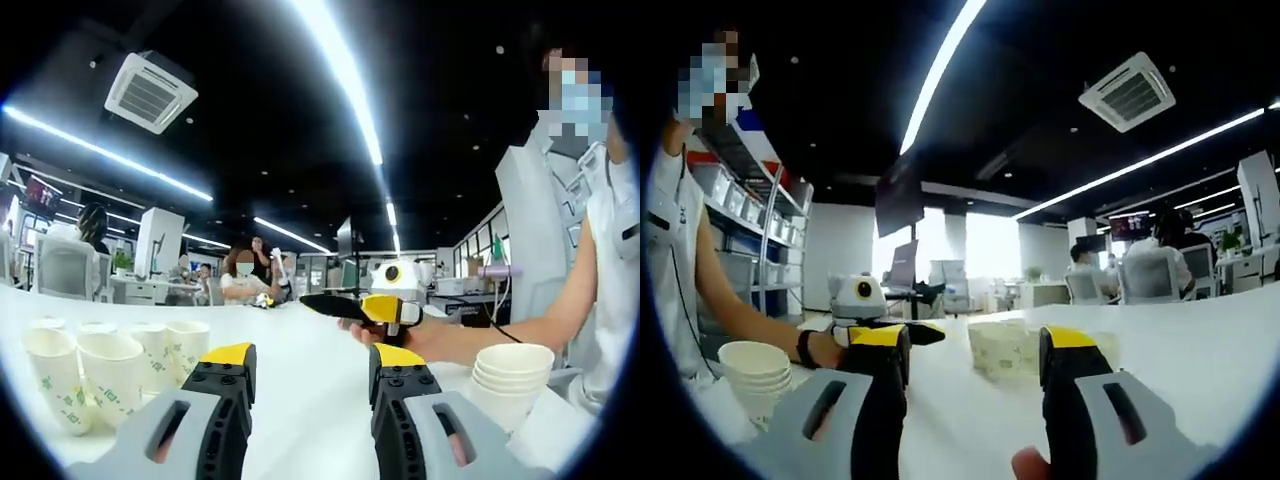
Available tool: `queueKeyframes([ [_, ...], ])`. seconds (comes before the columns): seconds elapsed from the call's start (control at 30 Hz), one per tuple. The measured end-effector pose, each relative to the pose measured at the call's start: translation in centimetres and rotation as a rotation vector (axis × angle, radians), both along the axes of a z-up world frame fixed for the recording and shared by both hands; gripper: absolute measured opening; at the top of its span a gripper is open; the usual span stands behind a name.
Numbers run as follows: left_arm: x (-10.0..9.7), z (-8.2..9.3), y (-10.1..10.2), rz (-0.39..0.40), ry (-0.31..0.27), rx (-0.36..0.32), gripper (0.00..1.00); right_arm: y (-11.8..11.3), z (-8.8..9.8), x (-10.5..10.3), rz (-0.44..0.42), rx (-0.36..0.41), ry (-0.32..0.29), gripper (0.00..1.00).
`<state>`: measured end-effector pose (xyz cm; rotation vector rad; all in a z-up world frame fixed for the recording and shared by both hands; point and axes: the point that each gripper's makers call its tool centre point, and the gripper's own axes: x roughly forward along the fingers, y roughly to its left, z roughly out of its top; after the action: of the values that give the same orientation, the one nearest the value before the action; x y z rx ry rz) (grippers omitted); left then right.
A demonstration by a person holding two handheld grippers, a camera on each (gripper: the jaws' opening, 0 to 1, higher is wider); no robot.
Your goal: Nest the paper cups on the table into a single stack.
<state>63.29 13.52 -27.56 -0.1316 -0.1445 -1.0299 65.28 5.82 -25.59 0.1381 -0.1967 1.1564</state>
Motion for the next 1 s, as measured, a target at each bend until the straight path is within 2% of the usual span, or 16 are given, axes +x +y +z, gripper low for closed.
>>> queueKeyframes([
  [0.1, 0.1, -0.1, 0.1, 0.006, 0.002, 0.002, 0.49, -0.1, -0.3, 0.5, -0.023, -0.016, -0.003, 0.59],
  [0.2, 0.2, -0.1, 0.1, 0.016, -0.004, 0.008, 0.49, -0.1, -0.2, 0.6, -0.024, 0.009, 0.006, 0.62],
  [0.27, 0.3, -0.1, 0.2, 0.029, -0.006, 0.013, 0.49, 0.1, -0.5, 0.7, -0.033, -0.011, 0.003, 0.64],
  [0.5, 1.2, 0.0, 1.4, 0.113, -0.042, 0.025, 0.50, 0.1, -1.5, 1.2, -0.058, -0.051, 0.018, 0.68],
  [0.63, 2.0, 0.3, 2.7, 0.155, -0.032, 0.012, 0.50, -0.2, -1.3, 1.6, -0.068, -0.033, 0.020, 0.66],
  [0.77, 3.2, 0.0, 4.5, 0.228, -0.018, 0.030, 0.51, -0.3, -1.5, 1.8, -0.076, -0.033, 0.026, 0.62],
  [0.83, 3.9, 0.1, 5.8, 0.276, -0.003, 0.022, 0.51, -0.4, -1.5, 1.7, -0.076, -0.028, 0.026, 0.61],
  [1.0, 5.2, 0.6, 9.5, 0.412, -0.032, 0.060, 0.51, -0.4, -1.1, 1.5, -0.075, -0.027, 0.012, 0.59],
])
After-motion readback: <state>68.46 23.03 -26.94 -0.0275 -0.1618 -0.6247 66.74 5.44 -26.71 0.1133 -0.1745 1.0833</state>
